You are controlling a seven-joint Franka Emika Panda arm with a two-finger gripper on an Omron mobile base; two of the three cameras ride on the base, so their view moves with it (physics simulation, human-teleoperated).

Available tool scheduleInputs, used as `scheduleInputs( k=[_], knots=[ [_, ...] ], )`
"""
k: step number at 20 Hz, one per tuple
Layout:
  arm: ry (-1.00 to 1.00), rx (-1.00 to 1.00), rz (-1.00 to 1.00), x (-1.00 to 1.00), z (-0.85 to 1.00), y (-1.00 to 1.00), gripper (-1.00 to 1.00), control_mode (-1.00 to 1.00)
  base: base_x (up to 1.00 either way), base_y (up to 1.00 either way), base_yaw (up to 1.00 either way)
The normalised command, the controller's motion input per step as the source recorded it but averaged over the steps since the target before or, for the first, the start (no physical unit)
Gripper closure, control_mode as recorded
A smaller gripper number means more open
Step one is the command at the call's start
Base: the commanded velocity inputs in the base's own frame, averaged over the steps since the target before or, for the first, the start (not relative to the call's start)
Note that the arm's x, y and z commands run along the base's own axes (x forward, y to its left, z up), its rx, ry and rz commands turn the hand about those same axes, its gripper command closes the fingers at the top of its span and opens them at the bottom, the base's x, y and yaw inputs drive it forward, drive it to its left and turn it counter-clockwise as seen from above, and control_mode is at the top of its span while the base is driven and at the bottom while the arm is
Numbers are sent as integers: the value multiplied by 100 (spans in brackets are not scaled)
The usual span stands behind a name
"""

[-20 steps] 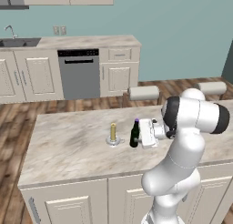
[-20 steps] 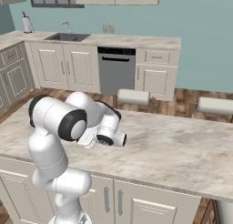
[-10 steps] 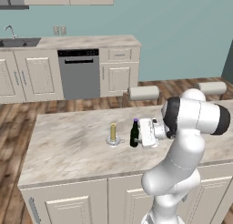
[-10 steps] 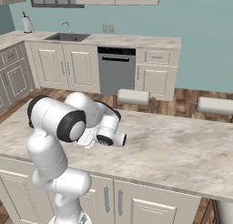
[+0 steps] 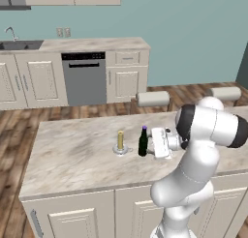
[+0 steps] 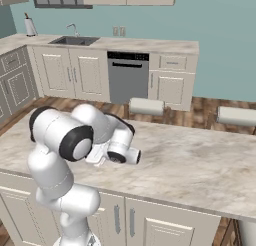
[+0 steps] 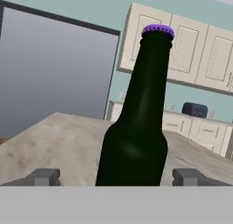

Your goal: Get the candle and the beer from the cabinet and move them to the dining counter.

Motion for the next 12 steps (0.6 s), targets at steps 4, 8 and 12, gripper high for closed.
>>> scheduleInputs(
  k=[4, 8, 12],
  knots=[
    [0, 0, 0, -25, 9, -24, -100, -100, 0, 0, 0],
    [0, 0, -3, -34, 16, -25, -100, -100, 0, 0, 0],
    [0, 0, -3, -38, 44, -4, -100, -100, 0, 0, 0]
  ],
)
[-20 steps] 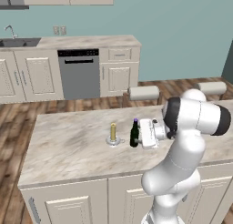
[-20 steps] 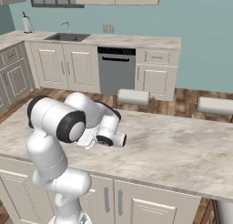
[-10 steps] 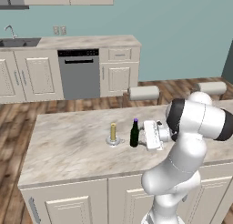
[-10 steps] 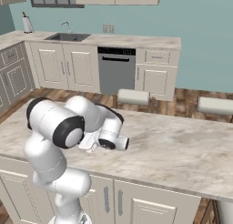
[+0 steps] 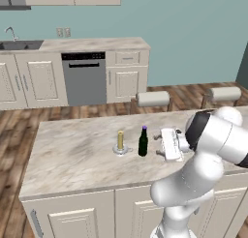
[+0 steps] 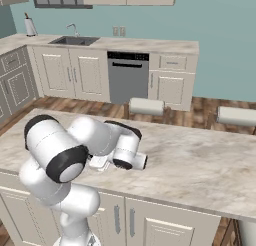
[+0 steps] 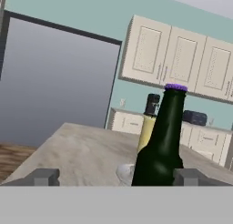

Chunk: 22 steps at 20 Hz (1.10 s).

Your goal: Get the candle and the beer from the cabinet and move them to the dining counter.

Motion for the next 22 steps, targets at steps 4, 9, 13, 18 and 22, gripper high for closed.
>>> scheduleInputs(
  k=[4, 9, 13, 18, 22],
  knots=[
    [3, 0, -5, -38, 48, 0, -100, -100, 0, 0, 0],
    [1, 0, -9, -46, 51, -2, -100, -100, 0, 0, 0],
    [6, -2, -16, -50, 44, -6, -100, -100, 0, 0, 0],
    [17, -9, -18, -34, 45, -1, -100, -100, 0, 0, 0],
    [38, -5, -18, -27, 53, 0, -100, -100, 0, 0, 0]
  ],
)
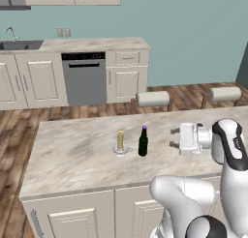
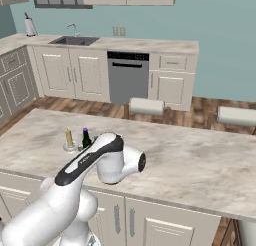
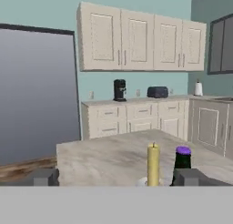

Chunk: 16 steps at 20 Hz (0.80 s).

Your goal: Get the candle and the beer from the cabinet and move them to the dining counter.

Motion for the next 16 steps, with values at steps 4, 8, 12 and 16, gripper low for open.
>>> scheduleInputs(
  k=[4, 8, 12, 16],
  knots=[
    [44, -1, -15, -31, 53, -1, -100, -100, 0, 0, 0],
    [26, -1, -14, -50, 41, 0, -100, -100, 0, 0, 0],
    [24, -3, -15, -52, 36, 0, -100, -100, 0, 0, 0],
    [29, -4, -18, -45, 34, 0, -100, -100, 0, 0, 0]
  ],
)
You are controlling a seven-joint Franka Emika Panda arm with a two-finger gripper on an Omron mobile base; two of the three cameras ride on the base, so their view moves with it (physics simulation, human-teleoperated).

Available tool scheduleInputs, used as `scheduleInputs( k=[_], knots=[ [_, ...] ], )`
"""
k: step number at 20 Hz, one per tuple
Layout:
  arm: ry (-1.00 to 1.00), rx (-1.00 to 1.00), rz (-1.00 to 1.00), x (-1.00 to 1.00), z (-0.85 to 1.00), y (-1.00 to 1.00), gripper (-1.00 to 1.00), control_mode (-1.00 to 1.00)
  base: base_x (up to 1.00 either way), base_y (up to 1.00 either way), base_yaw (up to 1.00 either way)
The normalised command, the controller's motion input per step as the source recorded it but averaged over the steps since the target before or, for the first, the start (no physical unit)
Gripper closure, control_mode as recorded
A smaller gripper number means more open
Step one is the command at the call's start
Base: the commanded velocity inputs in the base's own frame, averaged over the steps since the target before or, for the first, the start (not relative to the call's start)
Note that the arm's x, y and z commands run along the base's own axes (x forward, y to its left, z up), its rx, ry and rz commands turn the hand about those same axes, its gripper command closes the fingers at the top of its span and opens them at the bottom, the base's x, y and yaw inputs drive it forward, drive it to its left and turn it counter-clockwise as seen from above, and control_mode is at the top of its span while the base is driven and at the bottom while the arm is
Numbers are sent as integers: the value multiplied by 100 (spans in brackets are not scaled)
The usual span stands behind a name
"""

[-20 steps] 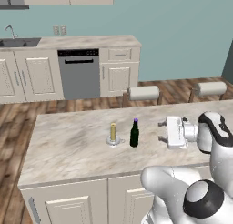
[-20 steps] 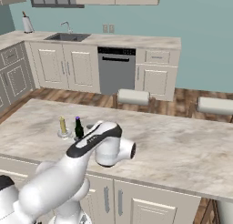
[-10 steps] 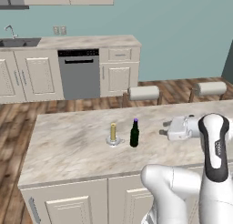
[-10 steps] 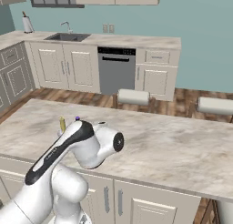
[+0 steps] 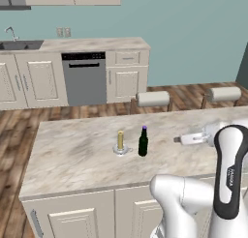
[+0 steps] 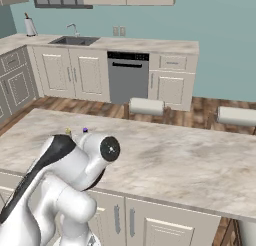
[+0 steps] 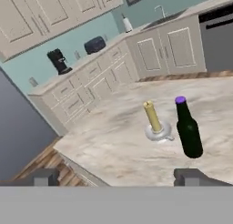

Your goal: Get the candle and the beer from the cabinet and move them to the dining counter.

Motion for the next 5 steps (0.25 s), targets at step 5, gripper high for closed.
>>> scheduleInputs(
  k=[5],
  knots=[
    [26, -10, -19, -41, 31, 0, -100, -100, 0, 0, 0]
  ],
)
